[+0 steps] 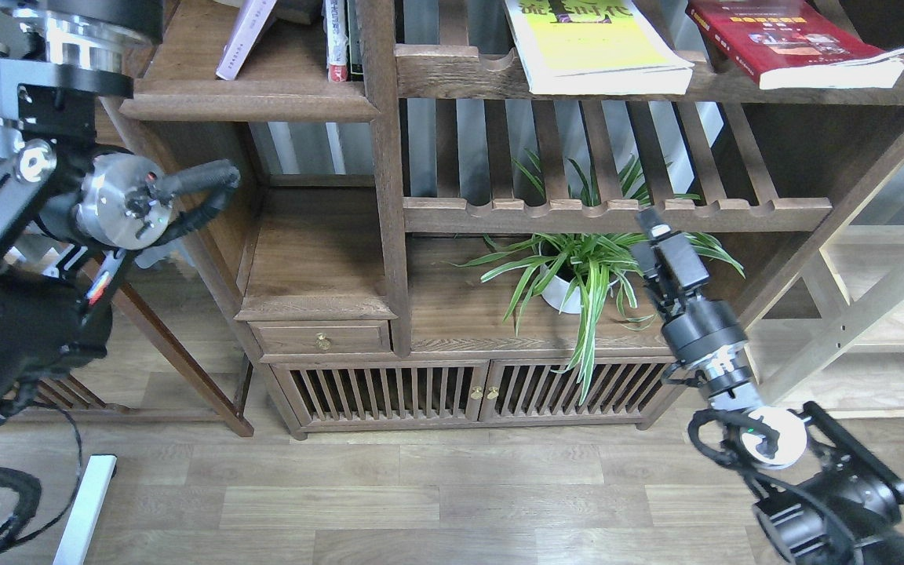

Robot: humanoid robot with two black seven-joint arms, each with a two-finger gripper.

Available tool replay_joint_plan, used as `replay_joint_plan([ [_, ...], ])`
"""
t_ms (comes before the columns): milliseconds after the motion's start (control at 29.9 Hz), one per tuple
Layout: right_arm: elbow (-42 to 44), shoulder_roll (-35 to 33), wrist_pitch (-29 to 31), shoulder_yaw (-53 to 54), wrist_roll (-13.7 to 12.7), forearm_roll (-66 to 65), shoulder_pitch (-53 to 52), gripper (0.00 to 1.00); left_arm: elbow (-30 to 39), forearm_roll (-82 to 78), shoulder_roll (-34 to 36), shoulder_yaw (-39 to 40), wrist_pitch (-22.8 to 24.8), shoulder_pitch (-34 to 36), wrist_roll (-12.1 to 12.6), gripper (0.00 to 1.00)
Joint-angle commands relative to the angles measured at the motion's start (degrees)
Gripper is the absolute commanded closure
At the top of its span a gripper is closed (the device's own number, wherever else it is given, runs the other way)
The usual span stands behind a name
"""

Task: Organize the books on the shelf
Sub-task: 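Withdraw the left gripper and raise the right gripper toward the top shelf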

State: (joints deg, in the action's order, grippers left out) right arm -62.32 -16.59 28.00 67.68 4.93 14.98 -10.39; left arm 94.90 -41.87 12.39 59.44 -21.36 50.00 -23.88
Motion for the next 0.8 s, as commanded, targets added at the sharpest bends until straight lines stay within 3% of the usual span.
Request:
replay_joint_plan([
  [0,-1.1,-0.4,0.0,2.2,0.0,0.2,-0.1,0.03,-0.5,0.2,-1.7,0.1,8.4,-1.7,-1.7,0.00],
  [234,-7.8,-0.2,0.0,7.1,0.1,0.3,-0.7,0.04,-0.9,7.6,-5.3,0.1,20.9,-6.4,-2.0,0.00],
  [401,-10.9,0.2,0.0,8.6,0.1,0.8,-3.6,0.04,-1.4,15.6,-7.6,-0.8,33.2,-10.9,-0.1,0.01],
  [502,-11.9,0.6,-0.6,8.7,0.3,0.8,-3.9,0.04,-1.5,16.9,-8.8,-0.8,39.5,-14.3,2.3,0.01],
  [568,-12.5,2.3,-3.4,9.4,0.3,0.8,-5.1,0.04,-1.5,17.1,-9.3,-0.5,43.7,-16.4,4.3,0.02],
  [669,-12.9,4.5,-8.9,11.2,0.3,0.8,-6.1,0.06,-1.2,17.2,-9.4,0.0,46.2,-18.8,6.6,0.01],
  [769,-12.9,5.8,-14.0,11.7,0.3,0.8,-7.8,0.06,-1.2,17.2,-9.0,0.5,48.7,-19.7,6.9,0.01],
])
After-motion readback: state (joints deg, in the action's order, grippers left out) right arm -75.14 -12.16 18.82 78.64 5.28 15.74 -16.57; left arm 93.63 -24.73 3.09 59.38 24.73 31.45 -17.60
